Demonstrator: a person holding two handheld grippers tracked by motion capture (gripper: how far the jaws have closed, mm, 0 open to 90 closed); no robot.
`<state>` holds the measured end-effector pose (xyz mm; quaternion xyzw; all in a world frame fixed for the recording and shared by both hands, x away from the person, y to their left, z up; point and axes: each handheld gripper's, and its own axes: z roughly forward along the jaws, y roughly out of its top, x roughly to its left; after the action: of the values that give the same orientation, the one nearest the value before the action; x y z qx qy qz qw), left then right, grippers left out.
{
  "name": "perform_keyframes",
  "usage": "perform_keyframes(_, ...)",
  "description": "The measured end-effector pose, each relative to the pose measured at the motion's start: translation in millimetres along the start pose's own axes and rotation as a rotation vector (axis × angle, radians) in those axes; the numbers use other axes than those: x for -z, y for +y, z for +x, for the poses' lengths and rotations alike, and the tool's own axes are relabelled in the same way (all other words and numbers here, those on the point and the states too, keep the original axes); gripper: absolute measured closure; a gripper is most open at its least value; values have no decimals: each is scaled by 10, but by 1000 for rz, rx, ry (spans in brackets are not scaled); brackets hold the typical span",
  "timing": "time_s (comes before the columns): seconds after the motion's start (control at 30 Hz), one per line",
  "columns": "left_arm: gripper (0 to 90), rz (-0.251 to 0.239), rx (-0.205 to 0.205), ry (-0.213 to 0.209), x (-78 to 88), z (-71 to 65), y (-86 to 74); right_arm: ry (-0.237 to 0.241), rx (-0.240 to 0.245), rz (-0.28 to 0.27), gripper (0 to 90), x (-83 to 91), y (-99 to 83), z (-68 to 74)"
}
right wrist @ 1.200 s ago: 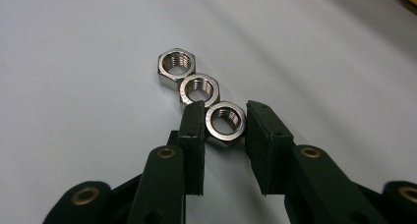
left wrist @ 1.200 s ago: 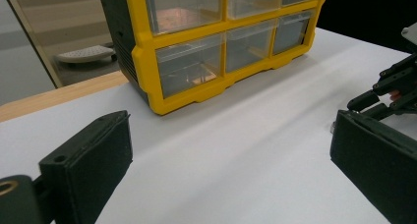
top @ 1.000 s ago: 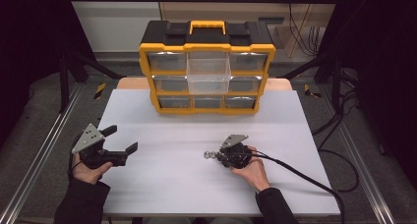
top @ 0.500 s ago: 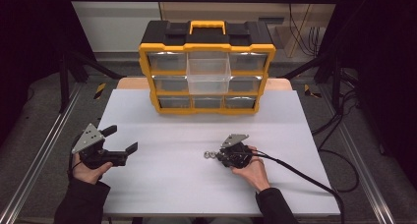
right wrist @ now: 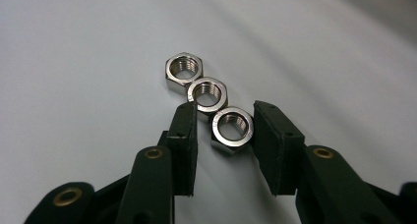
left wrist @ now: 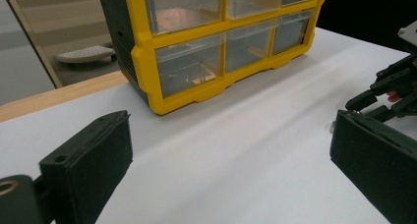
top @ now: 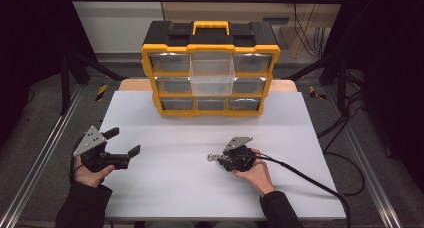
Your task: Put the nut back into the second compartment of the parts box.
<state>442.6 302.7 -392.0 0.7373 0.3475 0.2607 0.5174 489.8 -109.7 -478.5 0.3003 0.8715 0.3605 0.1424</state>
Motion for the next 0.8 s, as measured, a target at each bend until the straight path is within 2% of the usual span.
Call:
perform_keyframes(0.03, 18, 0, 0, 0, 0, -1, 0, 0, -9, 7, 649, 5, 0, 4)
perform_keyframes(0.07, 17, 0, 0, 0, 0, -2, 0, 12, -8, 2, 699, 9, -4, -8)
perform_keyframes(0.17, 18, 1, -1, 0, -2, -3, 0, 24, -38, 6, 701, 12, -9, -12)
perform_keyframes(0.33, 18, 1, -1, 0, 0, -1, 0, 21, -41, 5, 703, 11, -4, -9)
perform_keyframes(0.5, 18, -3, 1, 1, 5, 4, 1, 12, -6, 2, 703, 25, -4, -44)
perform_keyframes(0.53, 18, -3, 2, 2, 6, 6, 0, 5, -26, 0, 703, 48, 10, -28)
perform_keyframes(0.63, 18, -3, 1, 1, 7, 4, 1, 13, -8, -21, 703, 95, 29, -37)
perform_keyframes(0.67, 18, -3, 1, 2, 7, 4, 2, 8, -23, -20, 703, 117, 37, -29)
perform_keyframes(0.73, 18, -2, 1, 2, 6, 4, 1, 11, -18, -22, 703, 144, 44, -34)
perform_keyframes(0.77, 18, 0, 1, 1, 2, 4, -1, 5, -37, -31, 703, 194, 66, -22)
perform_keyframes(0.8, 18, 0, 1, 1, 2, 4, -1, 10, -34, -33, 703, 222, 76, -26)
